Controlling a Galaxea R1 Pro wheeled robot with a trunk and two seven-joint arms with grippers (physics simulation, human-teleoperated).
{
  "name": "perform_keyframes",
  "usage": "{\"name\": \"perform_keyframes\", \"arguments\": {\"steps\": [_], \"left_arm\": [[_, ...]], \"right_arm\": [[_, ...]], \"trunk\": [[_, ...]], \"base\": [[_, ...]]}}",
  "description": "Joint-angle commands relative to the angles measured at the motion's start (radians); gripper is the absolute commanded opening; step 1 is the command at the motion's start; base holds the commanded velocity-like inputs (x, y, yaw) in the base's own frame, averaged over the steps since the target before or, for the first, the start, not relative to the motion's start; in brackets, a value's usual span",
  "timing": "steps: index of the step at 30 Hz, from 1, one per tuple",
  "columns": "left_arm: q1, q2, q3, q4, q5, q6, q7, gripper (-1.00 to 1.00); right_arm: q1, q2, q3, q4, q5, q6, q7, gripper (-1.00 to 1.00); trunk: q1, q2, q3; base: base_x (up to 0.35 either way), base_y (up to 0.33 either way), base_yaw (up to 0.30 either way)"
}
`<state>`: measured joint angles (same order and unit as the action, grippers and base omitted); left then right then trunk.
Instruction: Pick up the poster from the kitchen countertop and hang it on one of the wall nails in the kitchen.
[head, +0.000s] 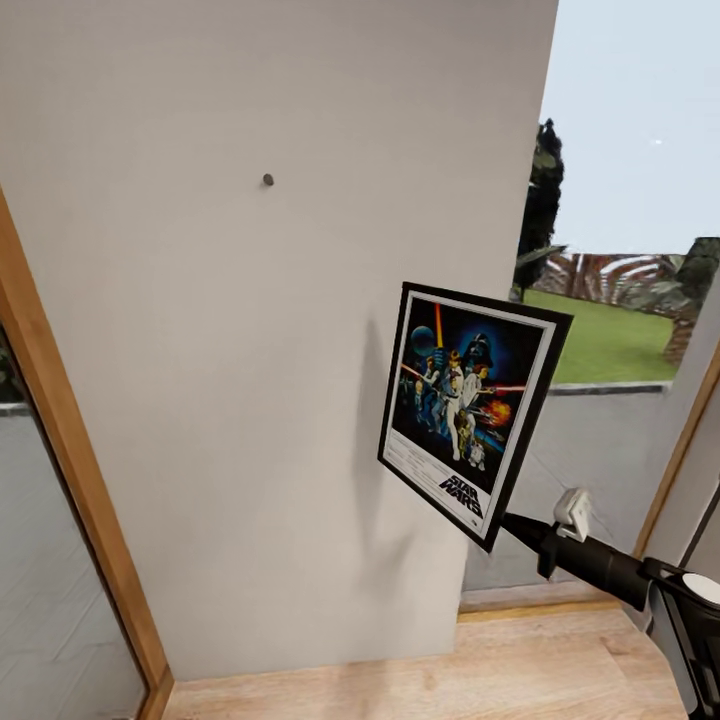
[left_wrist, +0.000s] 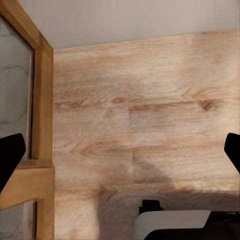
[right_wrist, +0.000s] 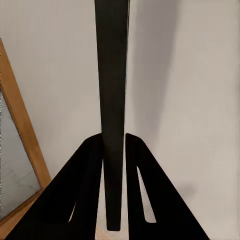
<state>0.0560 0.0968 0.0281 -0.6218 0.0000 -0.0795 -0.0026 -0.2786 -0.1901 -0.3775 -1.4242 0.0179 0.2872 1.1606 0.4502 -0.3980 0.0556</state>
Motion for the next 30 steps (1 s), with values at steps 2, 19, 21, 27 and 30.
{"name": "perform_keyframes", "arguments": {"steps": [2,19,21,27,30], "left_arm": [[0.001,0.0,0.001,-0.001,0.0,-0.002,0.001,1.0],[0.001,0.0,0.001,-0.001,0.001,-0.002,0.0,1.0],[0.001,0.0,0.0,-0.001,0.001,-0.002,0.0,1.0],[0.001,0.0,-0.001,-0.001,0.002,-0.002,0.0,1.0],[0.001,0.0,-0.003,-0.001,0.002,-0.002,-0.001,1.0]], "right_arm": [[-0.001,0.0,0.007,-0.006,-0.003,0.015,0.015,-1.0],[-0.08,0.0,0.058,-0.118,-0.01,0.23,0.172,-1.0],[-0.113,0.0,0.061,-0.12,-0.01,0.27,0.18,-1.0],[-0.283,0.0,0.19,-0.122,-0.004,0.434,0.185,-1.0],[-0.385,0.003,0.266,-0.121,-0.003,0.506,0.183,-1.0]], "trunk": [[0.0,-0.002,0.0],[0.0,-0.002,0.0],[0.0,-0.002,0.0],[0.0,-0.002,0.0],[0.0,-0.002,0.0]], "base": [[0.011,0.0,0.0],[0.001,0.0,0.0],[0.0,0.0,0.0],[0.0,0.0,0.0],[0.0,0.0,0.0]]}}
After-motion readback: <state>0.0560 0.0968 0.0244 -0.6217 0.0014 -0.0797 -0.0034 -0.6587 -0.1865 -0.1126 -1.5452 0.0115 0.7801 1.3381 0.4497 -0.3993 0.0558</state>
